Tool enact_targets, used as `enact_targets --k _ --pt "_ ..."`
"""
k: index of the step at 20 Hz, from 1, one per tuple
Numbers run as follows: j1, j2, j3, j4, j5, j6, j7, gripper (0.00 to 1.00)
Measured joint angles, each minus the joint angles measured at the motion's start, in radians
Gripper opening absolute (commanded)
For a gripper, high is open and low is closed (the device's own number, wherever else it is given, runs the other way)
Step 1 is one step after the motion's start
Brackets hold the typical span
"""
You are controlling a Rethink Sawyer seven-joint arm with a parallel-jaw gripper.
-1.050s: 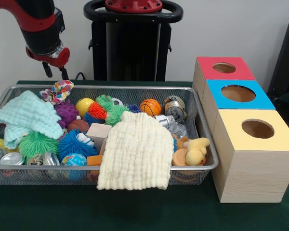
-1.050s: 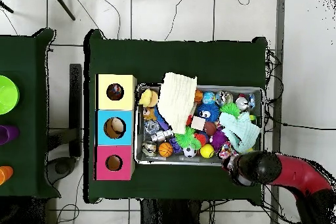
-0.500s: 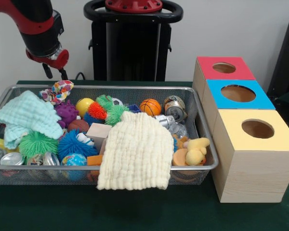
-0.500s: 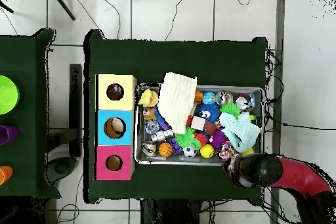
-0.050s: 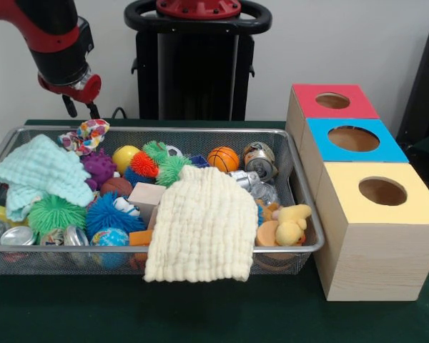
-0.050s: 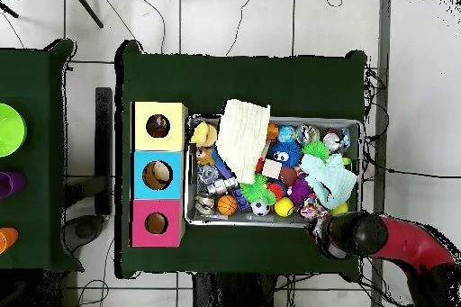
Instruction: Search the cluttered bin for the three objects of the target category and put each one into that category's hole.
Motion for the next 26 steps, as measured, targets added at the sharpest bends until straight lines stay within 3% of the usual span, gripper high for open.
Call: enact_targets --k 26 --pt "0.022 -0.012 0.0 0.0 0.0 0.0 0.0 1.0"
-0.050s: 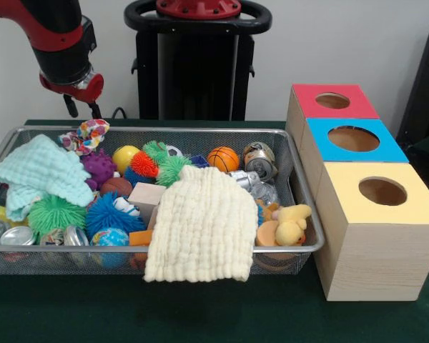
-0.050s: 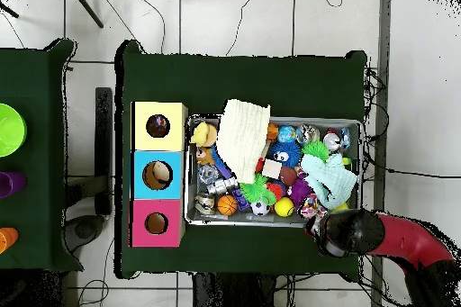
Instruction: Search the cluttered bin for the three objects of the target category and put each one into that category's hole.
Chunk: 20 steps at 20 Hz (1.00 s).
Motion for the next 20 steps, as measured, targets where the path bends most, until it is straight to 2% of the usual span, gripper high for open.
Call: enact_targets --k 20 --pt "0.022 0.0 0.0 -0.007 0.006 0.056 0.0 1.0"
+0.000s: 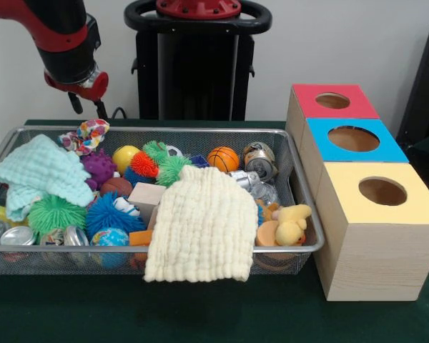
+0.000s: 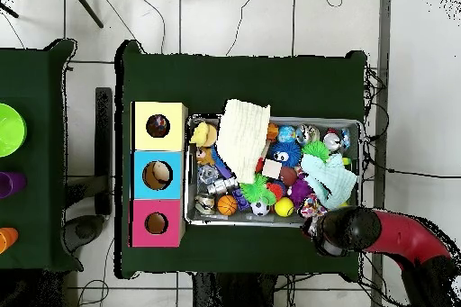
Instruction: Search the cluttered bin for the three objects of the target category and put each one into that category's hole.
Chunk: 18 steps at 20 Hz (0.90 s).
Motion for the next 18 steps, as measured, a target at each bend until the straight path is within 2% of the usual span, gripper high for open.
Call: enact_targets --k 18 --pt "0.037 0.023 0.0 -0.067 0.018 0.046 0.0 1.0"
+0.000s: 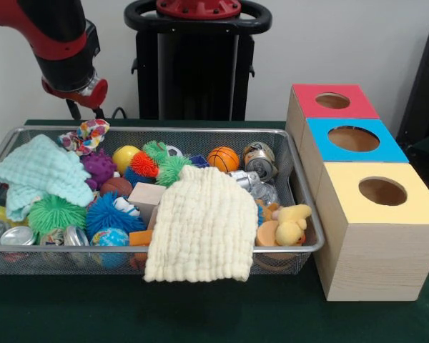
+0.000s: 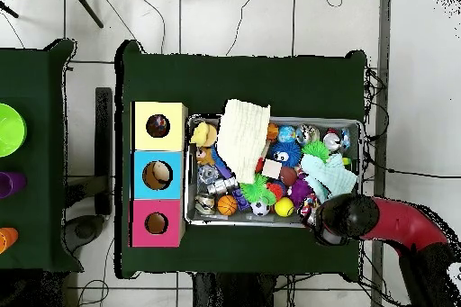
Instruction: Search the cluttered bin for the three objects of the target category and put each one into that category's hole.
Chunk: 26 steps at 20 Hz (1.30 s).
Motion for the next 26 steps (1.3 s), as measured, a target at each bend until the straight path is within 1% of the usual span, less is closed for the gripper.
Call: enact_targets --k 15,26 --pt "0.018 0.004 0.0 -0.054 0.022 0.052 0.0 1.0" --pt "0.033 -0.015 0.0 -0.061 0.038 0.107 0.0 1.0"
